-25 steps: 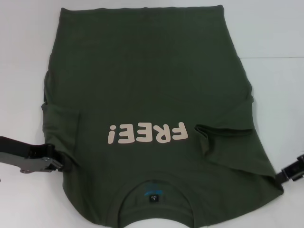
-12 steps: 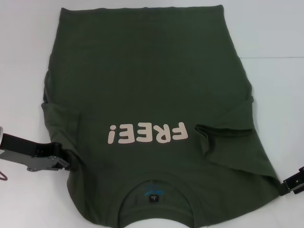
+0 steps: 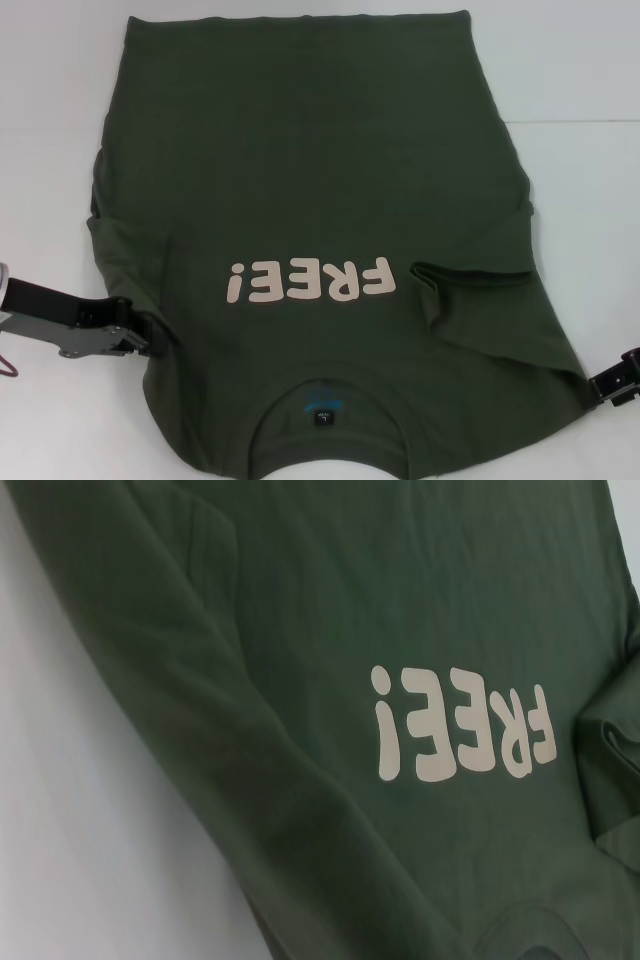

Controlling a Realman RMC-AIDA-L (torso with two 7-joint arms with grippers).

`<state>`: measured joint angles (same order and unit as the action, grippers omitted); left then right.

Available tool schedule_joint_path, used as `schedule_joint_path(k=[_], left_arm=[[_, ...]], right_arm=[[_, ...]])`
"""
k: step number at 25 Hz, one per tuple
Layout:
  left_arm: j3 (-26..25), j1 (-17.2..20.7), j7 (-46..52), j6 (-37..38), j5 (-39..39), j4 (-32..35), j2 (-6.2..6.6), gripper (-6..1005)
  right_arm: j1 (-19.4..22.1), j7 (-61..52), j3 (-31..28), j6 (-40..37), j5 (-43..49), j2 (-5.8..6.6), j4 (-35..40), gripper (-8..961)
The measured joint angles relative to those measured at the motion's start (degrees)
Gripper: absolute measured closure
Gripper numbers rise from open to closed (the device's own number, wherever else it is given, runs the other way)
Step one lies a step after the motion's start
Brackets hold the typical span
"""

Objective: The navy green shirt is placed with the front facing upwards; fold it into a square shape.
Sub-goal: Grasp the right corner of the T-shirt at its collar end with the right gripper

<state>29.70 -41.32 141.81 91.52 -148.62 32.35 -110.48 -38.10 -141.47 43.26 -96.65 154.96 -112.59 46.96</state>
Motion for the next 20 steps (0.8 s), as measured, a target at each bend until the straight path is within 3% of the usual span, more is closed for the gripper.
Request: schedule_joint_path(k=[20], left_arm=[[-0.08, 0.01, -0.2, -0.34, 0.07, 0.0, 0.0, 945]], right_arm=[[-0.47, 1.31, 0.33, 0.89, 0.08, -0.58, -0.23, 391]])
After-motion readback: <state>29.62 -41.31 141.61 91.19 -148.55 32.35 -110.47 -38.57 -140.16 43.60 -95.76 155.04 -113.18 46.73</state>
